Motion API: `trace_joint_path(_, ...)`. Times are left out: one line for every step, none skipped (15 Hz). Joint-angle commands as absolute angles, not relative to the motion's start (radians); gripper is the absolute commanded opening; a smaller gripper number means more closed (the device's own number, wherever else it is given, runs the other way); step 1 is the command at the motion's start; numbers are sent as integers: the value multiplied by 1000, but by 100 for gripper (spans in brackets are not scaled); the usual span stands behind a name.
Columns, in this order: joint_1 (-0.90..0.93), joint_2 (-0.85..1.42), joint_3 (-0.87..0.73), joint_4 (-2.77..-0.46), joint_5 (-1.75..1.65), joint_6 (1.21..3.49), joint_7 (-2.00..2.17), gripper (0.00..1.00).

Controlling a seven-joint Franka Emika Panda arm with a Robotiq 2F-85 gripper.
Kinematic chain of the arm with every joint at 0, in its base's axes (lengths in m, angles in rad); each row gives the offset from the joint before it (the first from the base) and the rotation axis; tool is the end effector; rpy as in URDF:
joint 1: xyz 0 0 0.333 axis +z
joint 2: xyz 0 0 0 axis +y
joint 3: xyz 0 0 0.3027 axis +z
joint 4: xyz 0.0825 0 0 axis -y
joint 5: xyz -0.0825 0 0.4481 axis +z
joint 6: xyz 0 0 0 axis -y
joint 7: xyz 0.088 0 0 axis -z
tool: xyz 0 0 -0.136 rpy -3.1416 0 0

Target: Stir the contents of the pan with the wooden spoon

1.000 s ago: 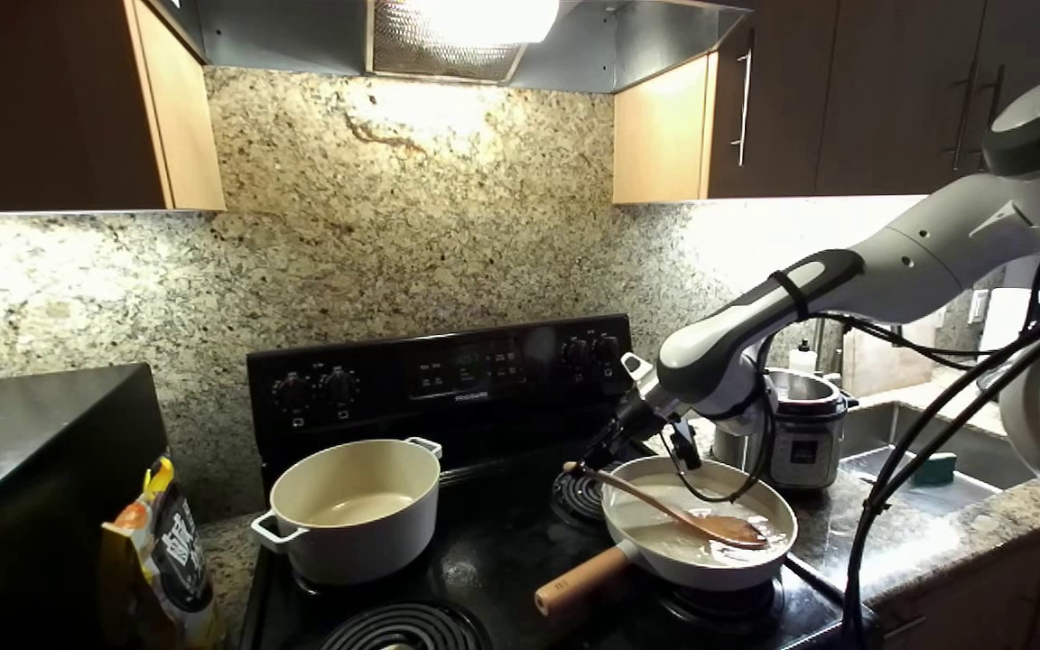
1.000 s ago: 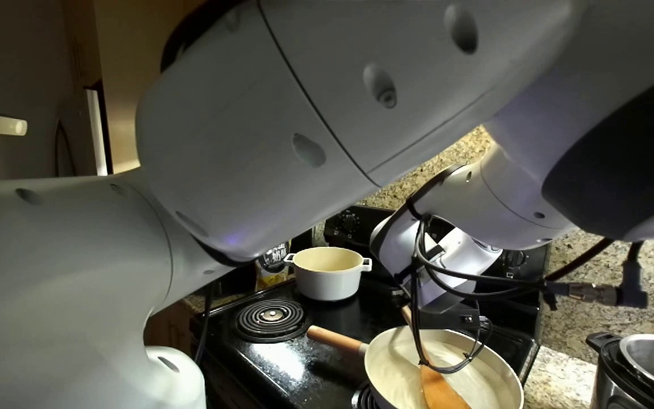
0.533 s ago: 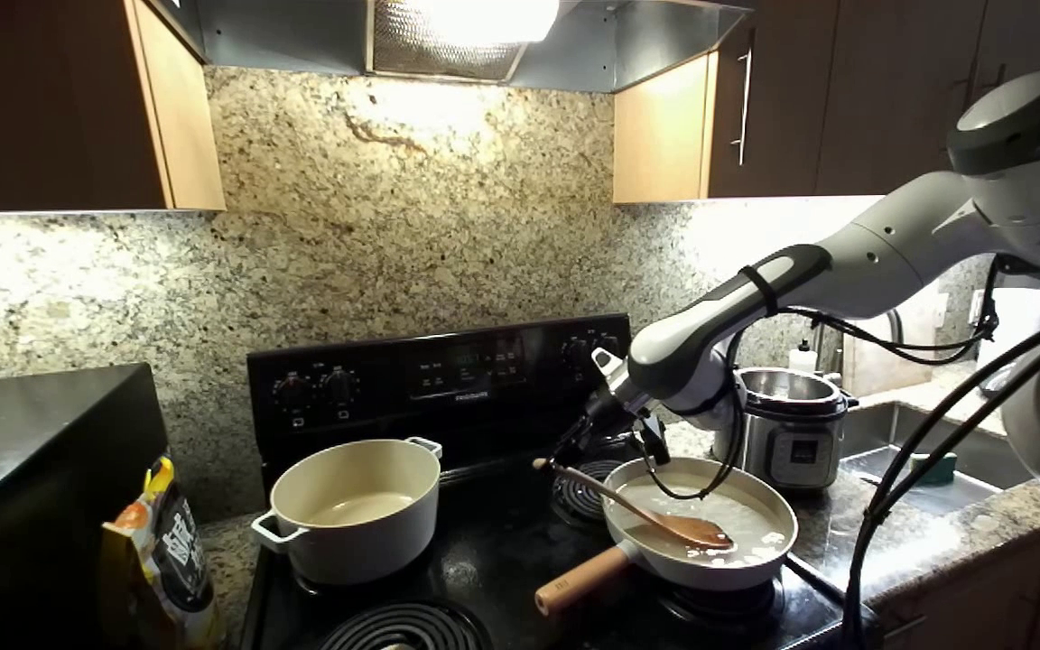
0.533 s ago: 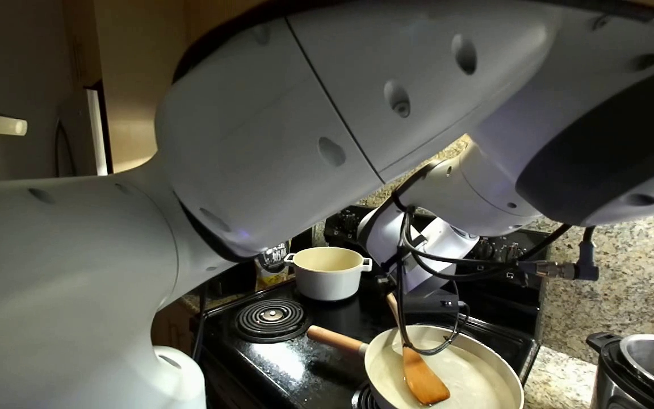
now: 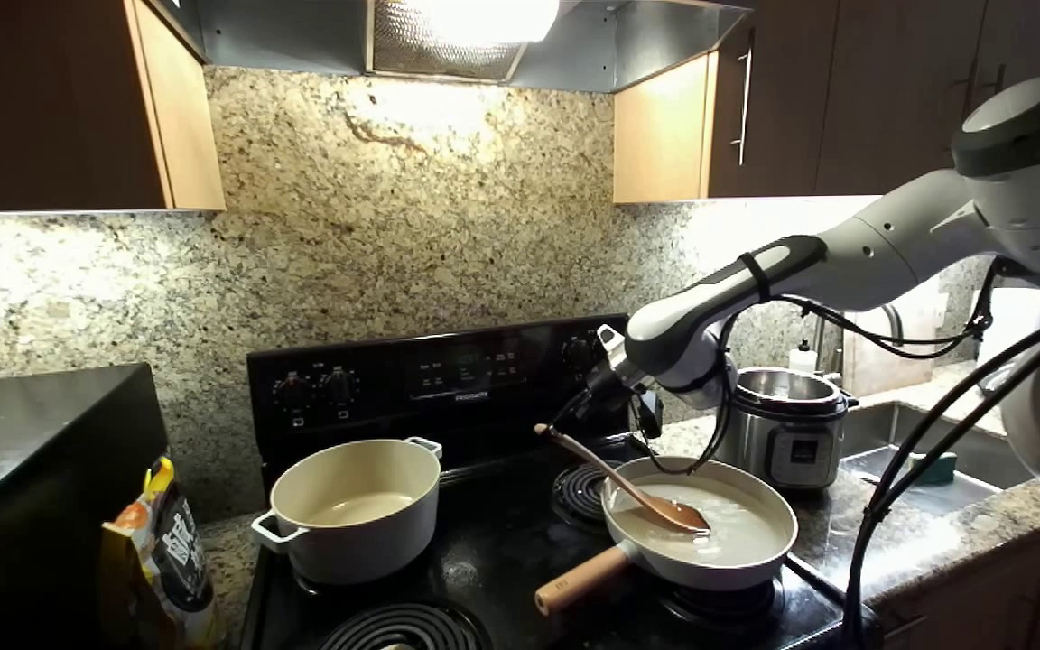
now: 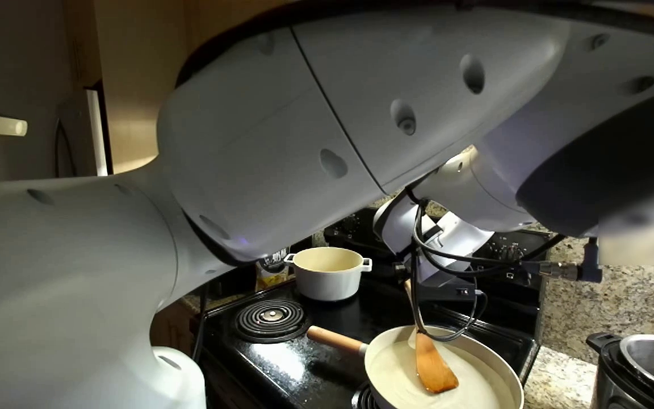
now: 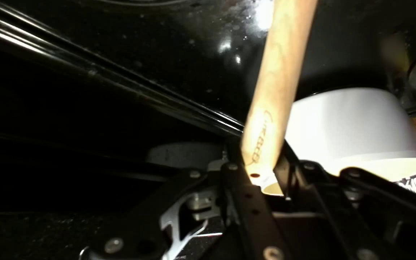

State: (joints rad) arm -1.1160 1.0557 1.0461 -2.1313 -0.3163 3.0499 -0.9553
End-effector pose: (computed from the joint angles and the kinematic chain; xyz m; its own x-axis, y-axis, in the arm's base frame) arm 0.6410 0.0268 0.1190 0.5122 0.4359 0.7400 0.7200 -0.6876 -0.0933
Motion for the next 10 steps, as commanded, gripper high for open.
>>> trace_joint_path(-1191, 1084, 1080, -2137, -310, 3047, -974, 10)
trace_joint_path(-1211, 1087, 1082, -2142, -312, 3047, -976, 10)
trace_joint_path(-1227, 1088, 1082, -2145, -313, 3050, -977, 10)
trace_joint_path(-1244, 1088, 1081, -2148, -315, 3049, -977, 10)
trace_joint_path(-1257, 1089, 1079, -2149, -316, 3047, -977, 10)
trace_joint_path(-1271, 1089, 1076, -2154, -317, 3043, -977, 10)
trace_joint_path(-1285, 1092, 1075, -2160, -318, 3036, -979, 10)
trace_joint_path(-1295, 1090, 1072, -2169, -320, 3029, -980, 10)
trace_joint_path(-1302, 1086, 1069, -2181, -321, 3023, -981, 10)
trace_joint_path(-1307, 1082, 1066, -2196, -322, 3019, -983, 10)
